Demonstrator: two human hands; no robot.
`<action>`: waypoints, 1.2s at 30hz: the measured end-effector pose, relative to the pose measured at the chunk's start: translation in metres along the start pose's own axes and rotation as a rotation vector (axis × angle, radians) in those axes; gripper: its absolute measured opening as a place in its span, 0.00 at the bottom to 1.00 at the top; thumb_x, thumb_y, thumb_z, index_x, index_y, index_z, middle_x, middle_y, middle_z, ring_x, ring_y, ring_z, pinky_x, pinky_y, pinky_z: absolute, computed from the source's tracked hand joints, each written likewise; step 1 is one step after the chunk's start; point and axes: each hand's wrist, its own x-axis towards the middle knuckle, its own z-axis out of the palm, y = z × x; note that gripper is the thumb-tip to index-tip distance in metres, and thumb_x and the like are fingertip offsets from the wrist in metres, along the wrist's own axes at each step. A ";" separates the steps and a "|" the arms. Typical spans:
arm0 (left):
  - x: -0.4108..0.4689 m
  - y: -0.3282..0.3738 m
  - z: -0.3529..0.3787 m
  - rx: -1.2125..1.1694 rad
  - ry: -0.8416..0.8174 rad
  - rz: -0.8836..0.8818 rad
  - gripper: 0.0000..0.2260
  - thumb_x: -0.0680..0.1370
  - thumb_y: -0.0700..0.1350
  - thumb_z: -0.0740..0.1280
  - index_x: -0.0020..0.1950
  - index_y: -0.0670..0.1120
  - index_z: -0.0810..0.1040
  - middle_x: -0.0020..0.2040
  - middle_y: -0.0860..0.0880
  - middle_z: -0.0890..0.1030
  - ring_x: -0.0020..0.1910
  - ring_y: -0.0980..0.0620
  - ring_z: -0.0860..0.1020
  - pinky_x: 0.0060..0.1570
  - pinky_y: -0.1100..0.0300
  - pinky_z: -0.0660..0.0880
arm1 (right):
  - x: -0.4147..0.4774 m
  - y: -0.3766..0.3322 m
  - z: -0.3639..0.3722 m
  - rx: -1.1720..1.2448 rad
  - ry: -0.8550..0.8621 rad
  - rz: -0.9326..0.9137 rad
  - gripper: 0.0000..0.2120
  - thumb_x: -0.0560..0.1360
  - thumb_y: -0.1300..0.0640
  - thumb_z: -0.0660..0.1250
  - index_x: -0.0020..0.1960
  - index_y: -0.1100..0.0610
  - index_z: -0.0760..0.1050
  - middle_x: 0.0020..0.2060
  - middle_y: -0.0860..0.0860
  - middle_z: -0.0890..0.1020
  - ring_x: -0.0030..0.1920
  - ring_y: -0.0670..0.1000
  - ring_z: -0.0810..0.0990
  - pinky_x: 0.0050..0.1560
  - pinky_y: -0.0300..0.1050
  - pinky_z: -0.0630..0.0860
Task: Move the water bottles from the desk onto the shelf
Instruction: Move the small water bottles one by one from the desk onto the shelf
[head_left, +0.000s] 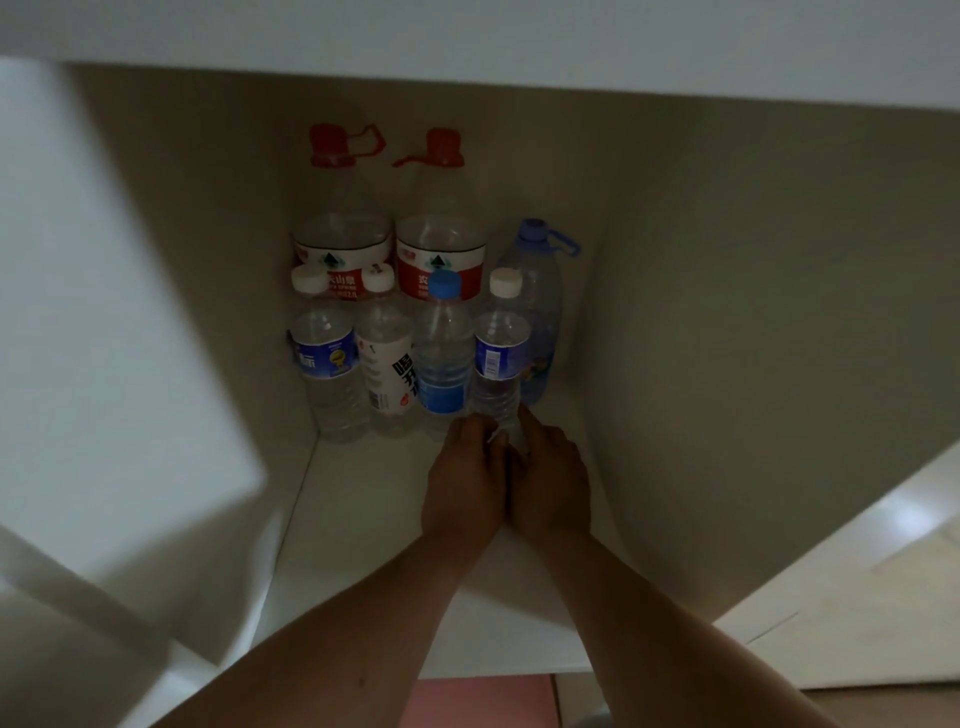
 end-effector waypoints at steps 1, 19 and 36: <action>0.000 0.000 0.000 0.005 -0.002 0.006 0.09 0.86 0.45 0.65 0.65 0.47 0.78 0.58 0.47 0.81 0.54 0.48 0.81 0.55 0.49 0.79 | 0.000 0.000 -0.001 -0.029 -0.015 -0.004 0.30 0.85 0.49 0.63 0.85 0.44 0.60 0.71 0.53 0.76 0.67 0.57 0.76 0.66 0.52 0.74; 0.000 0.001 0.001 0.042 -0.030 0.013 0.11 0.84 0.45 0.67 0.66 0.46 0.78 0.60 0.47 0.82 0.57 0.49 0.81 0.54 0.57 0.75 | -0.004 -0.001 -0.009 0.084 -0.073 0.020 0.30 0.85 0.50 0.62 0.85 0.45 0.59 0.75 0.53 0.75 0.72 0.57 0.74 0.72 0.52 0.72; -0.250 0.134 -0.013 -0.187 -0.516 0.115 0.05 0.84 0.42 0.68 0.52 0.52 0.79 0.43 0.54 0.83 0.43 0.57 0.81 0.44 0.60 0.76 | -0.278 0.078 -0.210 0.288 -0.216 0.257 0.06 0.80 0.54 0.70 0.56 0.44 0.80 0.44 0.45 0.87 0.42 0.42 0.84 0.46 0.46 0.81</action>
